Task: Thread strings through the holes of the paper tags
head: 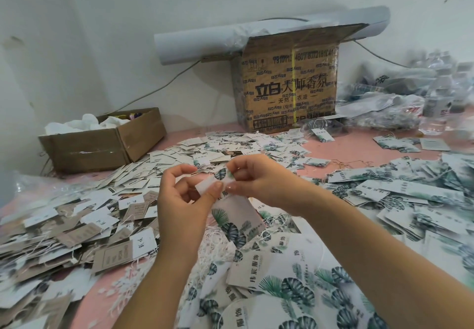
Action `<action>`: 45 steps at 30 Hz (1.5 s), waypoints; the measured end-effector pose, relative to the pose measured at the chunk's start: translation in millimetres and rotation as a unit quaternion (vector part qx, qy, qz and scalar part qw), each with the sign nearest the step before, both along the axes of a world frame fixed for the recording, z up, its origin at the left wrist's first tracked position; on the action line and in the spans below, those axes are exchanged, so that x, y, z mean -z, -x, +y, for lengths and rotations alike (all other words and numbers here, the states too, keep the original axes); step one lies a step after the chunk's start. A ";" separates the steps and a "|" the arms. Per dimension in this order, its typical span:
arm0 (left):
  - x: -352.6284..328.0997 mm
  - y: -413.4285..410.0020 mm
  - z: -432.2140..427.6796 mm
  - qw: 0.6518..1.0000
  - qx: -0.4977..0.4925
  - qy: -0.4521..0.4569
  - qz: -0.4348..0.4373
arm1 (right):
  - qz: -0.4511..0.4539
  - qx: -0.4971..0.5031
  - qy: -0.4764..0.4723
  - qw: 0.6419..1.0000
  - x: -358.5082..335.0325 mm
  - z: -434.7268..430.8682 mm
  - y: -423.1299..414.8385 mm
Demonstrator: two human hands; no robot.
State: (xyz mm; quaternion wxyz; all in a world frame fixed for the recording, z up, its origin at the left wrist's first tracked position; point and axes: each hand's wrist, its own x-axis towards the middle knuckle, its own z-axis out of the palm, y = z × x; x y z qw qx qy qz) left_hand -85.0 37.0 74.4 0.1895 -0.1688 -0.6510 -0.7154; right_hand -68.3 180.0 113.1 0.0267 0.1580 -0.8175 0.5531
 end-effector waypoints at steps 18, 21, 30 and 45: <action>45.5 24.4 -29.0 0.837 -0.048 0.535 -0.107 | -0.168 -0.126 -0.418 0.884 -0.4 20.6 -4.7; 46.5 25.1 -29.6 0.838 -0.050 0.535 -0.097 | -0.176 -0.132 -0.417 0.882 0.8 19.5 -4.5; 41.6 25.8 -26.6 0.874 -0.030 0.478 -0.081 | -0.201 -0.139 -0.402 0.882 1.4 17.9 -5.3; 8.6 4.9 -8.4 0.964 0.084 0.251 -0.025 | 0.003 -0.003 -0.157 0.988 29.4 -1.9 15.0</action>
